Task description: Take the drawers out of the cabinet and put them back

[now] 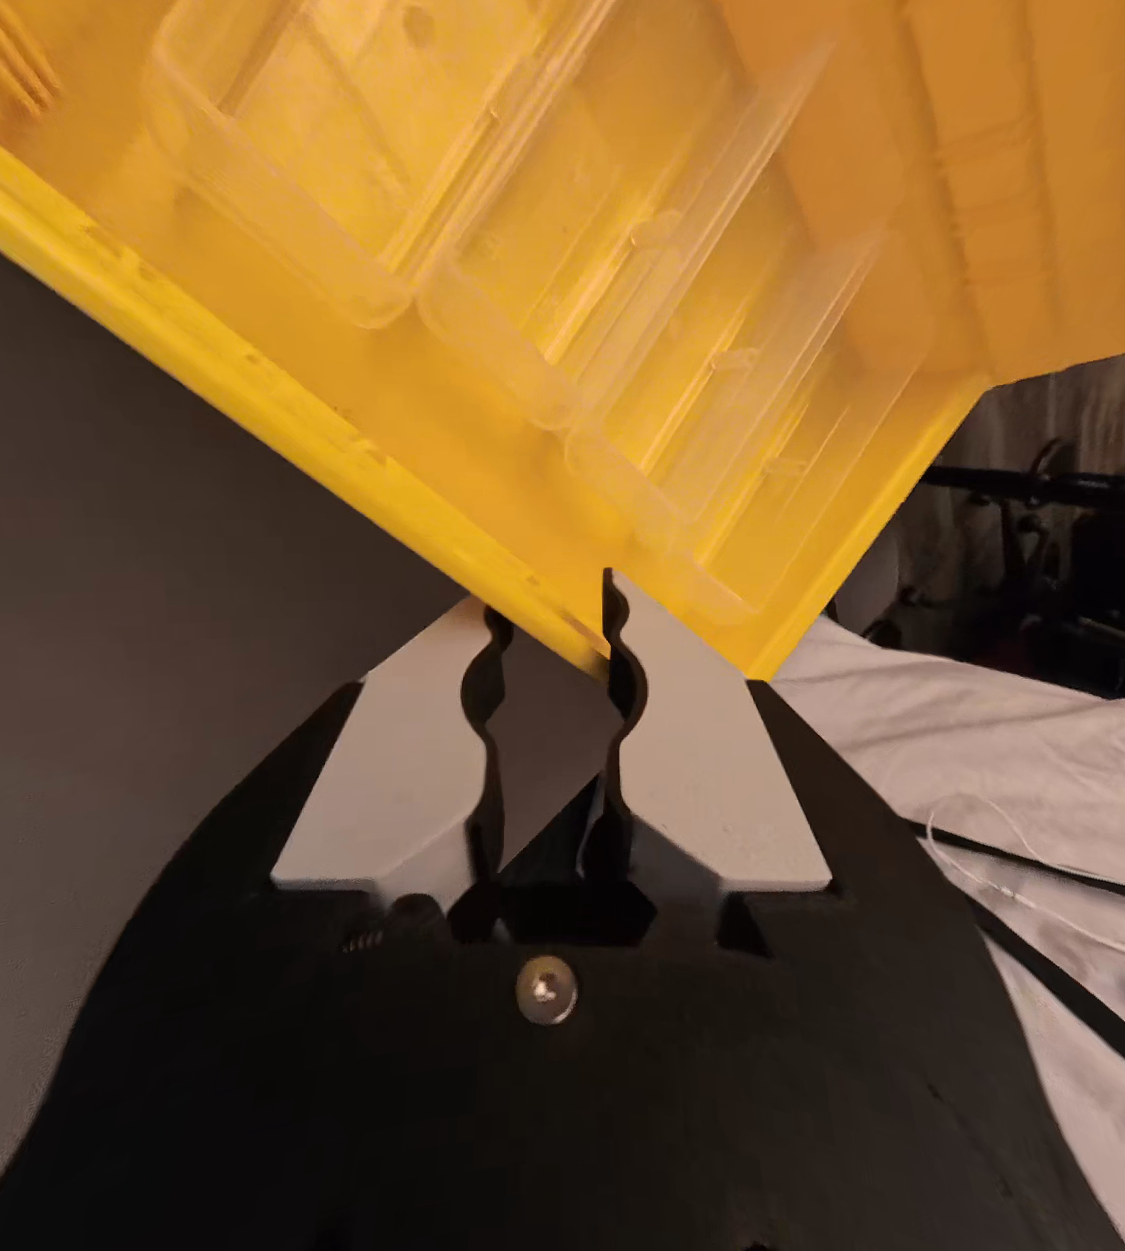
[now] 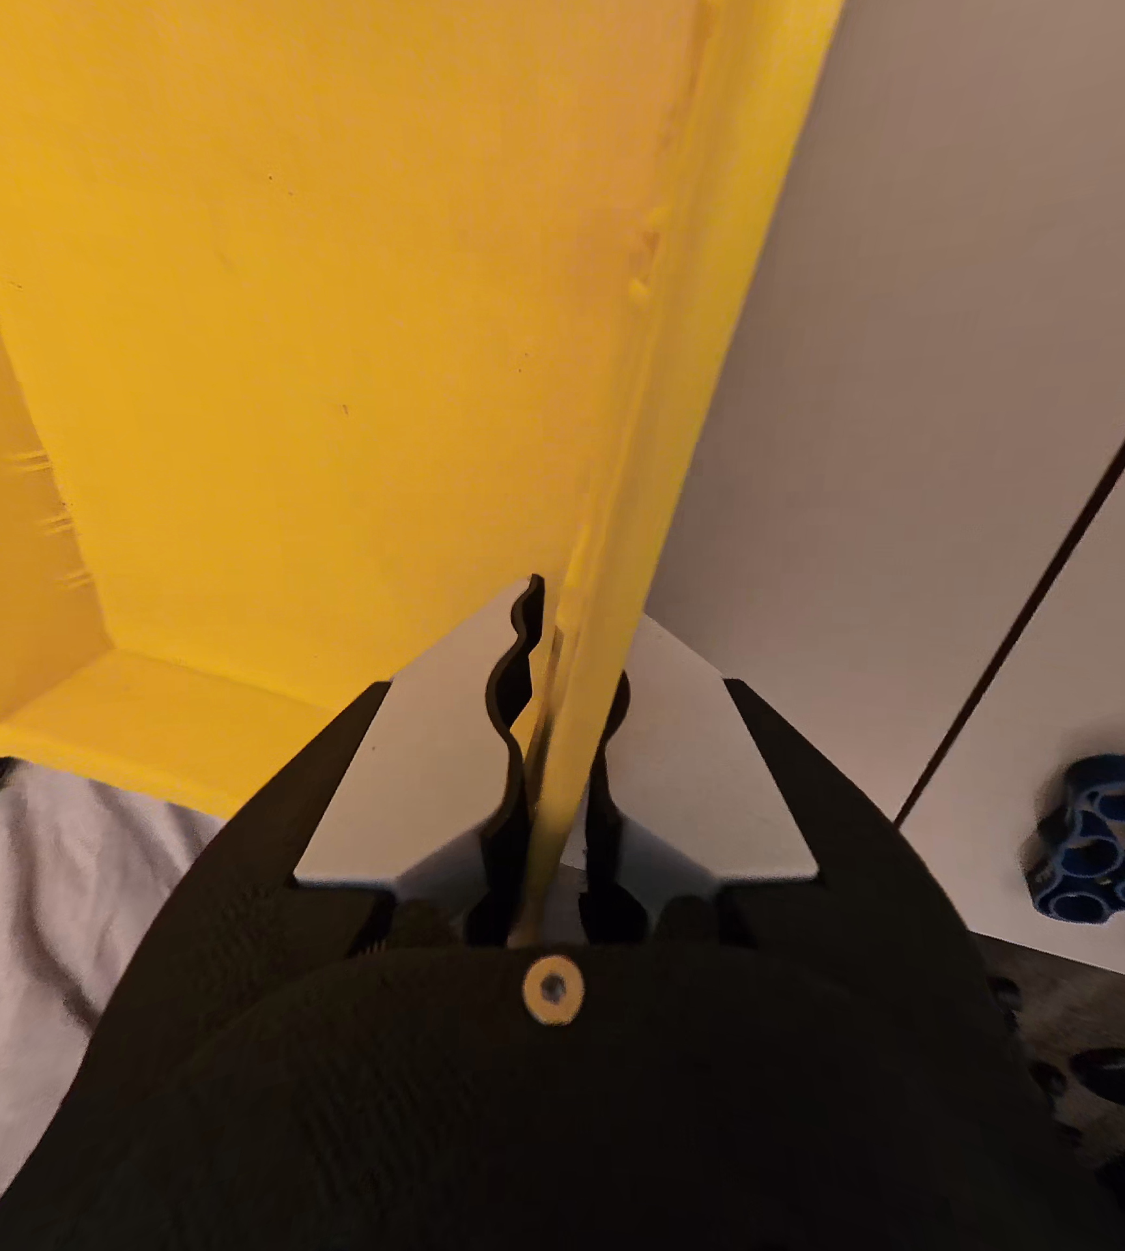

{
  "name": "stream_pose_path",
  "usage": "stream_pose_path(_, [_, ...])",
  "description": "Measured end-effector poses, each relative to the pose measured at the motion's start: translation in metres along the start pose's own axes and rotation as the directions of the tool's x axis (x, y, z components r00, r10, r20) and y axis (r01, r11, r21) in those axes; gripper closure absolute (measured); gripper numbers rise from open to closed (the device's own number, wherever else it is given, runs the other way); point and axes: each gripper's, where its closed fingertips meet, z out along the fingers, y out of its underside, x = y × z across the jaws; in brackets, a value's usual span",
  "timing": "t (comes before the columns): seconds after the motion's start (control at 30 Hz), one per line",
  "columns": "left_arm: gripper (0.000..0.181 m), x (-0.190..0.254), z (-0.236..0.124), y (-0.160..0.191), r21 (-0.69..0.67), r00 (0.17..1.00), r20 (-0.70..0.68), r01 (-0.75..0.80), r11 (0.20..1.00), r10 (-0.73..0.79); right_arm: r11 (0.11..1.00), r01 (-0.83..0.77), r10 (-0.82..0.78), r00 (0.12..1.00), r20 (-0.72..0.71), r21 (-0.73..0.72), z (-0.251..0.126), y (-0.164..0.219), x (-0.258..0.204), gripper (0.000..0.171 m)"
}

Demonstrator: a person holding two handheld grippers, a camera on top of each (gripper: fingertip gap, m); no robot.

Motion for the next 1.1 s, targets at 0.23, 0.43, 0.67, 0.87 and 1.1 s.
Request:
stream_pose_path(0.23, [0.168,-0.043,-0.024,0.019,-0.185,0.972,0.224,-0.024,0.982,0.066,0.999,0.044,-0.045,0.998,-0.052,-0.032,0.008,-0.002,-0.015,0.158])
stream_pose_path(0.43, [0.176,-0.086,-0.050,0.035,-0.141,0.976,0.208,0.091,0.986,-0.060,0.997,0.061,-0.063,0.996,-0.063,-0.039,0.011,-0.003,-0.024,0.158])
stream_pose_path(0.67, [0.181,-0.172,-0.101,0.072,-0.016,0.910,0.372,0.203,0.979,-0.183,0.996,0.067,-0.070,0.997,-0.044,-0.055,0.017,-0.009,-0.046,0.155])
stream_pose_path(0.87, [0.178,-0.229,-0.139,0.111,0.095,0.868,0.349,0.341,0.935,-0.352,0.994,0.066,-0.071,0.996,-0.056,-0.089,0.020,-0.017,-0.053,0.157])
stream_pose_path(1.1, [0.177,-0.286,-0.175,0.144,0.166,0.819,0.293,0.465,0.870,-0.494,0.995,0.010,-0.014,0.999,-0.039,-0.094,0.017,-0.036,-0.048,0.153])
